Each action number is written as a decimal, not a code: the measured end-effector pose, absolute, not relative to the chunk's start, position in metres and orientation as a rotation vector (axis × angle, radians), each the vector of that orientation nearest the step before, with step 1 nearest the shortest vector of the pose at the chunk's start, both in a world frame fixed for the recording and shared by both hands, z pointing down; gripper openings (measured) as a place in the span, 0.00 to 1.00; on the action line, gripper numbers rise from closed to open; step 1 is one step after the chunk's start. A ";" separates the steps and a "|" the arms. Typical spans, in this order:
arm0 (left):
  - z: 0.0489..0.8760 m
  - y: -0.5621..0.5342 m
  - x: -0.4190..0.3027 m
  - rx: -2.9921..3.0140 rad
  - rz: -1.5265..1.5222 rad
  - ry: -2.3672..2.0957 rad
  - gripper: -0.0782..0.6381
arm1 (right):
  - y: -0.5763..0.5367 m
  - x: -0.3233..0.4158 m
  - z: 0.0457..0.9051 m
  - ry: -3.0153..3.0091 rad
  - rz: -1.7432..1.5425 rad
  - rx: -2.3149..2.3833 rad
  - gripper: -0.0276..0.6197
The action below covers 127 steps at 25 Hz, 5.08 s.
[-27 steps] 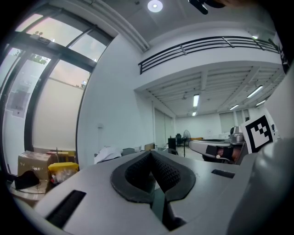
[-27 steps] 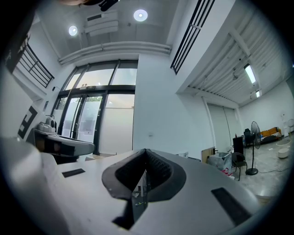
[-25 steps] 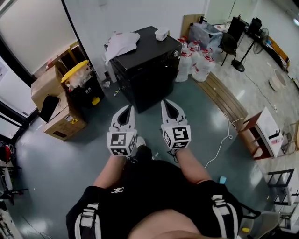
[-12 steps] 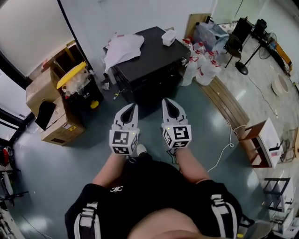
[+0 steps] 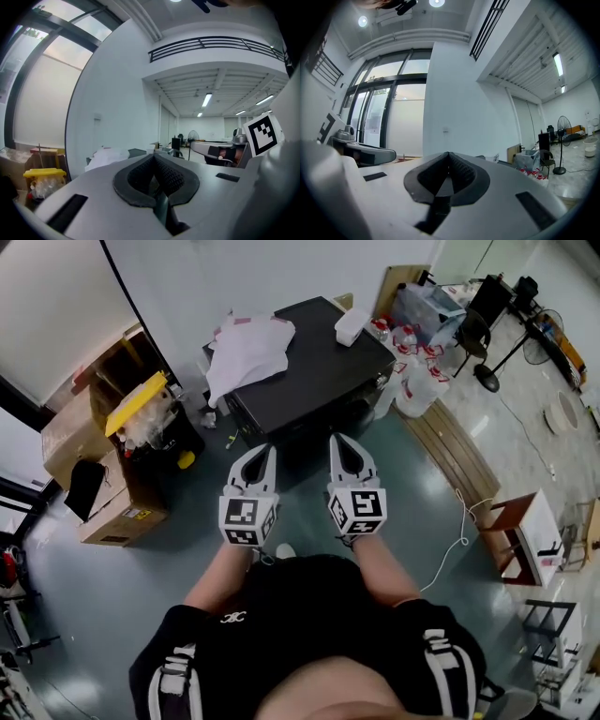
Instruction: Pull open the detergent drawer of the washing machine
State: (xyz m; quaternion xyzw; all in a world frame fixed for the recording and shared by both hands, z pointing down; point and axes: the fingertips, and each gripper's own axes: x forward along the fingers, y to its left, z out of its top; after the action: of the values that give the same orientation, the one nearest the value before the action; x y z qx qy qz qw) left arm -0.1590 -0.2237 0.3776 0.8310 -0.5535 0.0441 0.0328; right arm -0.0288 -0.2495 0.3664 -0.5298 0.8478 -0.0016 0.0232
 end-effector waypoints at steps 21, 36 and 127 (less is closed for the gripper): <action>0.368 -0.310 -0.162 2.371 0.137 -1.934 0.11 | -0.361 -0.048 0.367 2.775 -0.038 -1.189 0.05; 0.389 -0.298 -0.182 2.202 0.228 -2.057 0.11 | -0.388 -0.059 0.438 2.581 -0.857 -0.593 0.31; 0.606 -0.173 -0.161 1.826 0.331 -2.083 0.11 | -0.362 -0.045 0.722 2.450 -1.319 -0.375 0.15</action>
State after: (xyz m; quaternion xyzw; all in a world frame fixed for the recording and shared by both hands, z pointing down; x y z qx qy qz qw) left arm -0.1609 -0.1728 0.6065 0.6443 -0.7352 0.1169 0.1749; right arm -0.0450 -0.3620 0.7219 -0.1319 0.8604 -0.4633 0.1661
